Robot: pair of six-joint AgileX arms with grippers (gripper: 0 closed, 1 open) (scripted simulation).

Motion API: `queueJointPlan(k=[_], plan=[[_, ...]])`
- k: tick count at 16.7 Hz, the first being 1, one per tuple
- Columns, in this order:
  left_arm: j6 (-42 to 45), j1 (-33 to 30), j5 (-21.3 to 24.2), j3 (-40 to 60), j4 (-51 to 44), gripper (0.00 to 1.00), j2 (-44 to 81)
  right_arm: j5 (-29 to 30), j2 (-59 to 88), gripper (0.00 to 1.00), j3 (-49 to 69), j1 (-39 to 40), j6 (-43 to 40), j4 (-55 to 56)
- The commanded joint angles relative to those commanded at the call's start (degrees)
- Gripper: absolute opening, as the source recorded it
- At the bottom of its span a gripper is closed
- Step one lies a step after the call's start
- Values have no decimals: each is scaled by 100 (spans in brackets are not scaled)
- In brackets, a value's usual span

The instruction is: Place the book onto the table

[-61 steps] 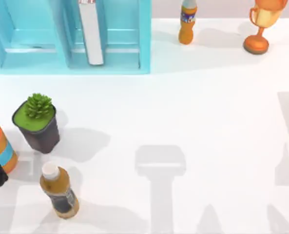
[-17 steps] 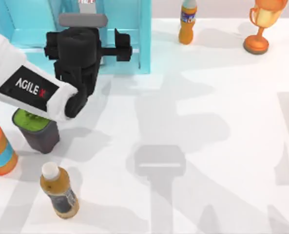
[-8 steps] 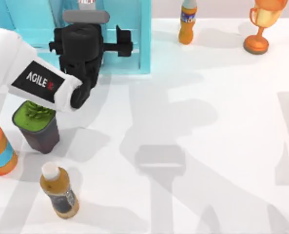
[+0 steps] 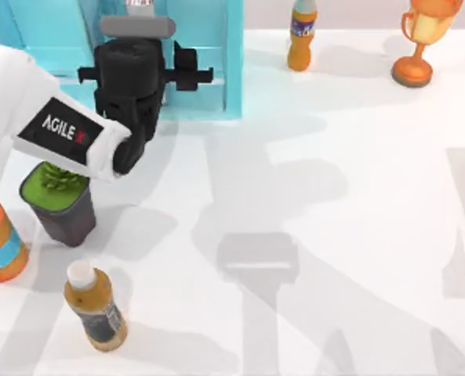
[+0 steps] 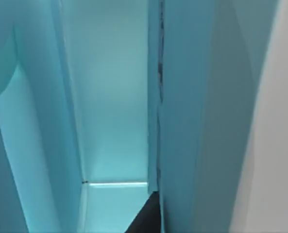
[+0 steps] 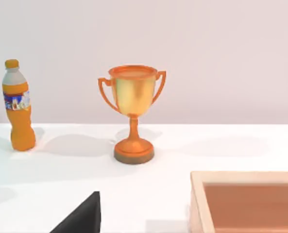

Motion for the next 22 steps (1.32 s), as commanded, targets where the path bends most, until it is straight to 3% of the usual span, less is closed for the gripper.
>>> queueJointPlan(k=[6,17,22], plan=[[0,0,0,0,0,2,0,0,0,100,0,0,0,0],[-20,-59,-8,-18,-43,0,-88,0,0,100,0,0,0,0],[-226,-418,-222,-449,-797,0,-1287,0,0,100,0,0,0,0]])
